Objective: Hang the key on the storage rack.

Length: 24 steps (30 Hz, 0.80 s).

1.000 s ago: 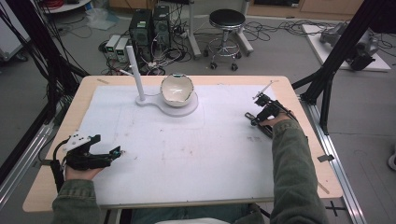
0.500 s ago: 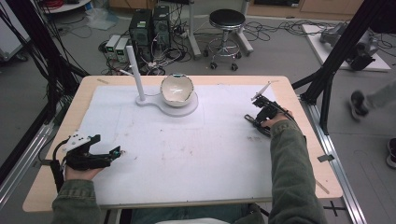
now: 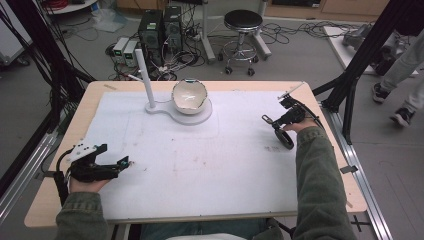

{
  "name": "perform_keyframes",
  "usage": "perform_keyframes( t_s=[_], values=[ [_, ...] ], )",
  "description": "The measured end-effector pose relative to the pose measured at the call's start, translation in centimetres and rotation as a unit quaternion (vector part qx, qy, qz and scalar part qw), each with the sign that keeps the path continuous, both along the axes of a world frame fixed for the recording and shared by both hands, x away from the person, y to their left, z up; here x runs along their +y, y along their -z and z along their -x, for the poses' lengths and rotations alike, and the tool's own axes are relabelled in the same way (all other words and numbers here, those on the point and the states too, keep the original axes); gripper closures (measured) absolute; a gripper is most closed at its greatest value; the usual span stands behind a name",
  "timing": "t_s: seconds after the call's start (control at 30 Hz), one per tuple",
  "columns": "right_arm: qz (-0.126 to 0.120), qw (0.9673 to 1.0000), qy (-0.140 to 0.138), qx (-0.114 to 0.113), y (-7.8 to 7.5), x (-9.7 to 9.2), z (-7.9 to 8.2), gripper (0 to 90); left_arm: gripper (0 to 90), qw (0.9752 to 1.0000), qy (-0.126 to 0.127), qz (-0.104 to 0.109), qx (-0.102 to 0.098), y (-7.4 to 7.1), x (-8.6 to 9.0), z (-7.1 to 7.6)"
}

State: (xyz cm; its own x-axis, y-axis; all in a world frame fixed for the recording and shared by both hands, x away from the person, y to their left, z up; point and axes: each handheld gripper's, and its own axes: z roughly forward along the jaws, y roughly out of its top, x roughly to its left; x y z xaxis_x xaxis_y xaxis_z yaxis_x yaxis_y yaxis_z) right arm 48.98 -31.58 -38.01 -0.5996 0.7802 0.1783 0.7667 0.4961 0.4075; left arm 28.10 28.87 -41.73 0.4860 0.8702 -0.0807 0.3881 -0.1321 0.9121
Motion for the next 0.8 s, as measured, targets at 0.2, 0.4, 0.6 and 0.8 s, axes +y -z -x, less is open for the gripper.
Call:
perform_keyframes(
  t_s=[0.2,0.4,0.6,0.8],
  values=[
    [-0.035,0.9992,-0.009,-0.018,-1.4,0.0,0.5,83.4,6.1,1.0000,0.002,0.008,-0.002,0.0,0.0,-0.2],
    [-0.065,0.9967,-0.022,-0.044,-3.3,0.9,0.9,83.4,6.1,0.9999,0.006,0.009,0.000,0.0,-0.2,-0.4],
    [-0.070,0.9950,-0.052,-0.049,-4.5,3.5,1.2,83.3,6.1,0.9998,0.013,0.015,0.000,0.1,-0.4,-0.6],
    [-0.077,0.9923,-0.083,-0.051,-4.7,7.2,1.1,83.2,6.1,0.9997,0.021,0.013,0.000,0.2,-0.7,-0.6]
  ],
)
